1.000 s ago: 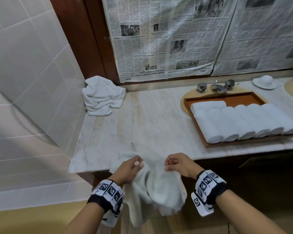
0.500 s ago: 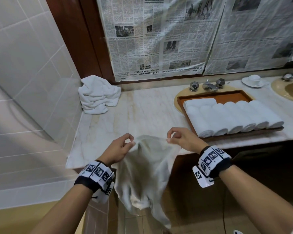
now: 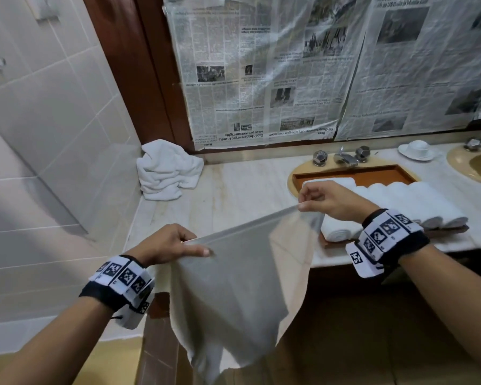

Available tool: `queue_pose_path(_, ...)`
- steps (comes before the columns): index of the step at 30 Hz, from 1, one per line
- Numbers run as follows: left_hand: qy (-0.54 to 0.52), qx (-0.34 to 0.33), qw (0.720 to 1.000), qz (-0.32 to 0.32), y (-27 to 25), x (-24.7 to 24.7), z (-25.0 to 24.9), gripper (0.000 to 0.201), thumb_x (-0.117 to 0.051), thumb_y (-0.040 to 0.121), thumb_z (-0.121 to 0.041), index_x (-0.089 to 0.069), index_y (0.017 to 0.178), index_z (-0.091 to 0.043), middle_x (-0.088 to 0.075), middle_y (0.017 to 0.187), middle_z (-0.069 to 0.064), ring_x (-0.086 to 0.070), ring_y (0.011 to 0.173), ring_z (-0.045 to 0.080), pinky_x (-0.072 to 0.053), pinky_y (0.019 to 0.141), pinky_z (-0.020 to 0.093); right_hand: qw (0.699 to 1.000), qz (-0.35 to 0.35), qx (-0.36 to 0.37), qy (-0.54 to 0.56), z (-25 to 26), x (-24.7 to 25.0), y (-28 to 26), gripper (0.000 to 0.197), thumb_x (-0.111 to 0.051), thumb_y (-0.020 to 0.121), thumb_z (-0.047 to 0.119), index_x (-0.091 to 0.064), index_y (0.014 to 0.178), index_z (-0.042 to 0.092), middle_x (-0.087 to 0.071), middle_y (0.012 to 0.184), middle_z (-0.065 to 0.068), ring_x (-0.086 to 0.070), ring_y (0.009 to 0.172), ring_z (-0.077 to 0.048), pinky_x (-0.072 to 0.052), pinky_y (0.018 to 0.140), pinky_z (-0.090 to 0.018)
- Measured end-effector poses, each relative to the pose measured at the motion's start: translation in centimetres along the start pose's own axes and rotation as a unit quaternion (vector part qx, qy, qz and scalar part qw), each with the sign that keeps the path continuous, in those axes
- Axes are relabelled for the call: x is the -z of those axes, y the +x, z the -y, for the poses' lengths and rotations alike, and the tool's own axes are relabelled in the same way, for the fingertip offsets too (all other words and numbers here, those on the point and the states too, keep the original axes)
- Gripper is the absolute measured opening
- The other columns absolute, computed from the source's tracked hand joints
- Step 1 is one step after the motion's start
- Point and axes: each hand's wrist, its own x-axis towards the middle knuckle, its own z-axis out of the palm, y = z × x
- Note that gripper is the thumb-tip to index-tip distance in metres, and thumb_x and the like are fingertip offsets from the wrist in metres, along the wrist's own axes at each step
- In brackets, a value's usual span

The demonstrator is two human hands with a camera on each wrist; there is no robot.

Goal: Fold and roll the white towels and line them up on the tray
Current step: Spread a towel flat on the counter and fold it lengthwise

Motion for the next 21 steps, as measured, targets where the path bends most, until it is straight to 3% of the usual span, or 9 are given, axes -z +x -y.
queue_pose_path(2, 0.005, -0.003, 1.000, -0.004, -0.1, 1.2, -0.4, 0.037, -0.079, 0.077, -0.054, -0.078, 0.073, -0.017, -0.071, 0.071, -0.003, -0.063, 0.069, 0.006, -0.045, 0.070, 0.023, 1.000, 0.006, 0.004, -0.001, 0.6, 1.3, 0.2, 0.011, -0.075, 0.087, 0.014, -0.067, 0.089, 0.008, -0.069, 0.090, -0.018, -0.062, 0.080, -0.016, -0.047, 0.082, -0.034)
queue_pose_path(6, 0.039, -0.002, 0.999, -0.003, -0.1, 3.6, -0.4, 0.034, -0.079, 0.077, -0.051, -0.079, 0.082, -0.017, -0.072, 0.078, 0.006, -0.061, 0.071, 0.004, -0.045, 0.072, 0.023, 0.998, 0.026, -0.032, -0.042, 0.5, 3.4, 0.2, 0.012, -0.077, 0.086, 0.020, -0.074, 0.096, 0.015, -0.074, 0.095, -0.006, -0.068, 0.088, -0.015, -0.050, 0.089, -0.033)
queue_pose_path(9, 0.078, 0.014, 0.997, -0.023, 0.2, 4.9, 0.0, 0.036, -0.080, 0.076, -0.052, -0.075, 0.076, -0.016, -0.064, 0.069, 0.000, -0.054, 0.067, 0.003, -0.041, 0.069, 0.024, 0.995, 0.014, -0.041, -0.087, 0.8, 4.2, 0.3, 0.007, -0.077, 0.087, 0.019, -0.075, 0.093, 0.018, -0.075, 0.090, 0.001, -0.067, 0.085, -0.009, -0.050, 0.083, -0.025)
queue_pose_path(12, 0.119, 0.021, 0.991, -0.060, 0.2, 6.1, 0.0, 0.031, -0.078, 0.082, -0.048, -0.074, 0.073, -0.019, -0.063, 0.065, -0.007, -0.054, 0.064, 0.002, -0.042, 0.067, 0.023, 0.991, -0.012, -0.026, -0.128, 1.5, 5.0, 0.1, 0.001, -0.075, 0.088, 0.018, -0.074, 0.089, 0.018, -0.072, 0.082, 0.004, -0.062, 0.072, 0.002, -0.044, 0.067, -0.009)
queue_pose_path(14, 0.152, 0.013, 0.985, -0.085, 0.2, 6.9, -0.1, 0.027, -0.076, 0.084, -0.045, -0.074, 0.074, -0.021, -0.067, 0.070, -0.005, -0.055, 0.063, -0.001, -0.043, 0.066, 0.021, 0.987, -0.017, -0.036, -0.157, 1.6, 5.7, 0.1, 0.001, -0.075, 0.088, 0.019, -0.074, 0.088, 0.018, -0.068, 0.074, 0.009, -0.057, 0.059, 0.004, -0.042, 0.057, -0.010)
queue_pose_path(17, 0.207, -0.006, 0.972, -0.110, 0.3, 8.3, 0.2, 0.019, -0.071, 0.090, -0.040, -0.070, 0.079, -0.025, -0.067, 0.082, -0.003, -0.055, 0.072, 0.000, -0.040, 0.069, 0.020, 0.984, -0.019, -0.055, -0.167, 1.4, 6.5, 0.2, 0.006, -0.075, 0.089, 0.023, -0.073, 0.086, 0.018, -0.064, 0.062, 0.005, -0.053, 0.050, -0.009, -0.046, 0.053, -0.026)
queue_pose_path(19, 0.245, 0.006, 0.962, -0.118, 0.4, 9.0, 0.3, 0.017, -0.062, 0.095, -0.040, -0.067, 0.089, -0.025, -0.067, 0.093, 0.001, -0.058, 0.084, 0.013, -0.039, 0.073, 0.024, 0.983, -0.024, -0.060, -0.172, 1.1, 7.0, 0.4, 0.010, -0.074, 0.089, 0.023, -0.071, 0.084, 0.015, -0.061, 0.058, 0.002, -0.054, 0.049, -0.013, -0.046, 0.056, -0.028)
queue_pose_path(21, 0.222, 0.037, 0.968, -0.115, 0.5, 9.3, 0.1, 0.022, -0.055, 0.100, -0.039, -0.063, 0.094, -0.020, -0.066, 0.093, 0.005, -0.065, 0.079, 0.023, -0.042, 0.065, 0.023, 0.981, -0.027, -0.069, -0.179, 1.0, 7.4, 0.6, 0.011, -0.071, 0.091, 0.024, -0.069, 0.086, 0.014, -0.063, 0.060, -0.001, -0.060, 0.050, -0.014, -0.048, 0.061, -0.030)
